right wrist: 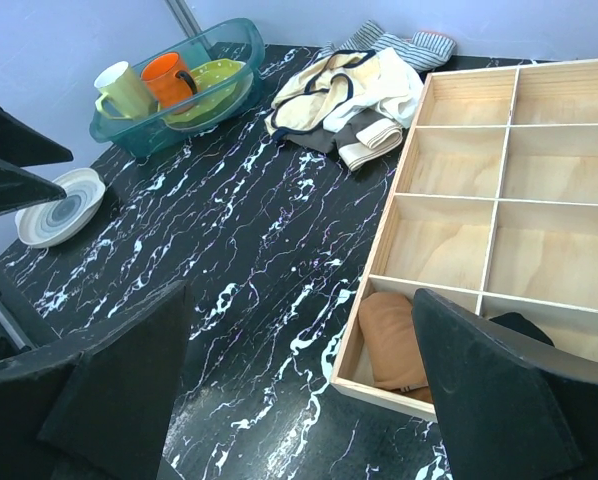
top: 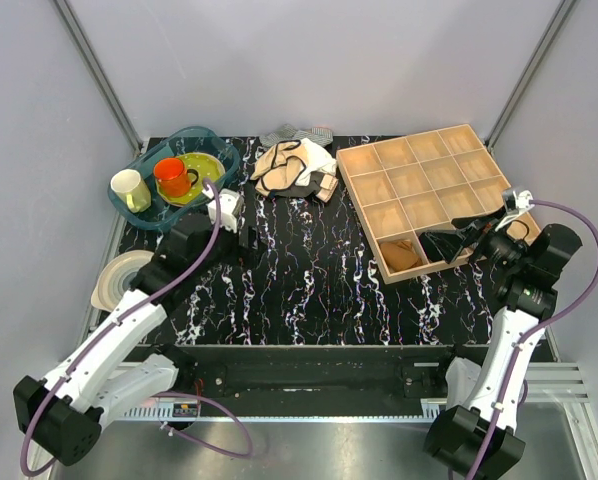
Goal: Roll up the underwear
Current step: Pick up the underwear.
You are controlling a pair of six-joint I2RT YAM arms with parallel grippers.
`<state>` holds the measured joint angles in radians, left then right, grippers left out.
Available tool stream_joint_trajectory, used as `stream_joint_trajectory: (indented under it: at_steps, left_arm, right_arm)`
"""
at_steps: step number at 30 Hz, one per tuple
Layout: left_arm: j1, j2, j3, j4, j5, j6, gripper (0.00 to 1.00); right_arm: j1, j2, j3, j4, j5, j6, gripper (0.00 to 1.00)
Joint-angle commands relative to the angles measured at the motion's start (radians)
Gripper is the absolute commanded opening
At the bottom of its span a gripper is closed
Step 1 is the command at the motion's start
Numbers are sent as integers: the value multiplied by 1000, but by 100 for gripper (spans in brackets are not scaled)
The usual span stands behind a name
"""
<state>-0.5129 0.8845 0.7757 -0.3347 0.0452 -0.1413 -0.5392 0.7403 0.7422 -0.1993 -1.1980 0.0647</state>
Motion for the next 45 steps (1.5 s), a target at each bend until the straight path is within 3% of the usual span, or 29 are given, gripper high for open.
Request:
stream_joint_trajectory:
  at_steps: [1,9,19,30,34,39,45]
  left_arm:
    - [5,4,83,69,-7,-24,99]
    - [22,92,151,79,-42,-6,99]
    - [333,523,379,197,269,-129,99]
    - [379,1080,1023,-99,199,-21,99]
    - [381,1278,1233,-207,218,-27,91]
    - [370,1465,1384,-216,341,-84,75]
    - [326,1535,1450,-208,303,-69,74]
  right_arm:
    - [-2,-13,14,21,-25,-23,100]
    - [-2,-7,13,-5,-14,-51,100]
    - [-1,53,23,-44,6,-90,100]
    - [-1,86,45,-80,12,-114,100]
    - [-1,134,55,-95,8,-118,100]
    - [-4,191,74,-141,8,-154,100]
    - [-15,220,88,-173,5,-175,100]
